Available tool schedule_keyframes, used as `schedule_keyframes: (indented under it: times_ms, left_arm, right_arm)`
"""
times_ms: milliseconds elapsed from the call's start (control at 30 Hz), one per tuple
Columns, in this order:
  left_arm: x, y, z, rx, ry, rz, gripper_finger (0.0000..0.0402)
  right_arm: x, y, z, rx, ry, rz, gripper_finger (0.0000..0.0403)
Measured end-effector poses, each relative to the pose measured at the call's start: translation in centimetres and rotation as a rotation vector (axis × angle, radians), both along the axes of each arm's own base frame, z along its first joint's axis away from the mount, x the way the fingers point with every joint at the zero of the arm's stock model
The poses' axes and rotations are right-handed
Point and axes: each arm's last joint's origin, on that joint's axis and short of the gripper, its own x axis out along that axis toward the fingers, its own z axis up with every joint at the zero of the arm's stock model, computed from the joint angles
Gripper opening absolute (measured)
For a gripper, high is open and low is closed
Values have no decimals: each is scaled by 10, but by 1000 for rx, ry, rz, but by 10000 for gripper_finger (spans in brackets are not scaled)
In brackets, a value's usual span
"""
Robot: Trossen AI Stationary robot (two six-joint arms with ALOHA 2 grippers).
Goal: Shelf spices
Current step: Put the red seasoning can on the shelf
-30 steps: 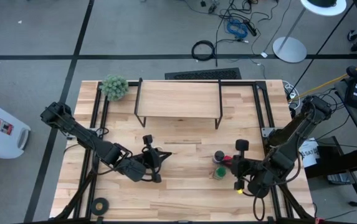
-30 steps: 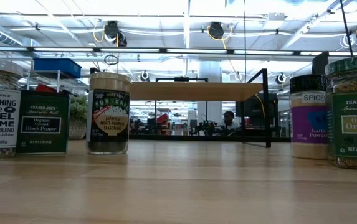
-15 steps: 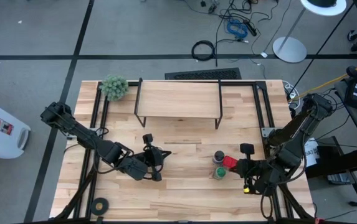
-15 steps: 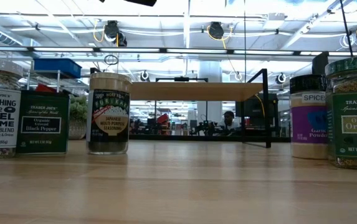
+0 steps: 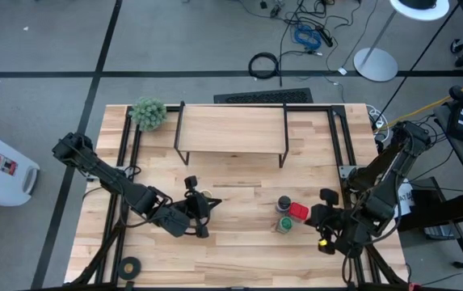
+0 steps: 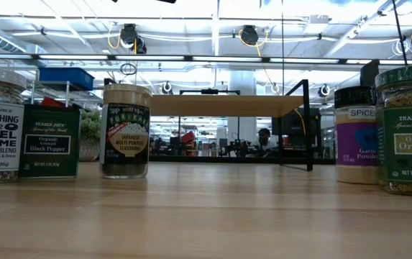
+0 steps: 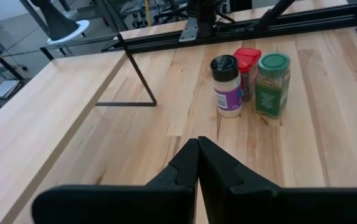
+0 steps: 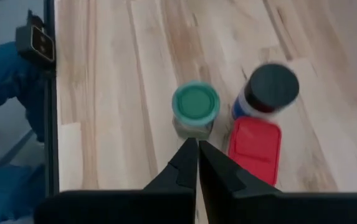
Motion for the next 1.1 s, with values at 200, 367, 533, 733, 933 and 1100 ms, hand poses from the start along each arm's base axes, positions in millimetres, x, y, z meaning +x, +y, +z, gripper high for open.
schedule_keyframes:
  times_ms: [200,367,533,733,933,1100]
  left_arm:
    - [0,0,0,-2,-1,1,15]
    - [0,0,0,0,0,0,15]
    - [1,1,0,1,0,4,15]
    - [2,4,0,5,2,12,15]
    - [3,6,0,25,9,10,15]
    - [3,6,0,24,10,10,15]
  right_arm:
    - [-4,-5,-3,-2,54,-71,2]
    - [-5,-6,-3,-7,52,-88,2]
    - [-3,-4,-6,-22,62,-88,4]
    - [0,0,-13,-37,80,-100,49]
    - [2,3,-17,-32,94,-128,121]
    - [2,4,-20,-47,110,-147,189]
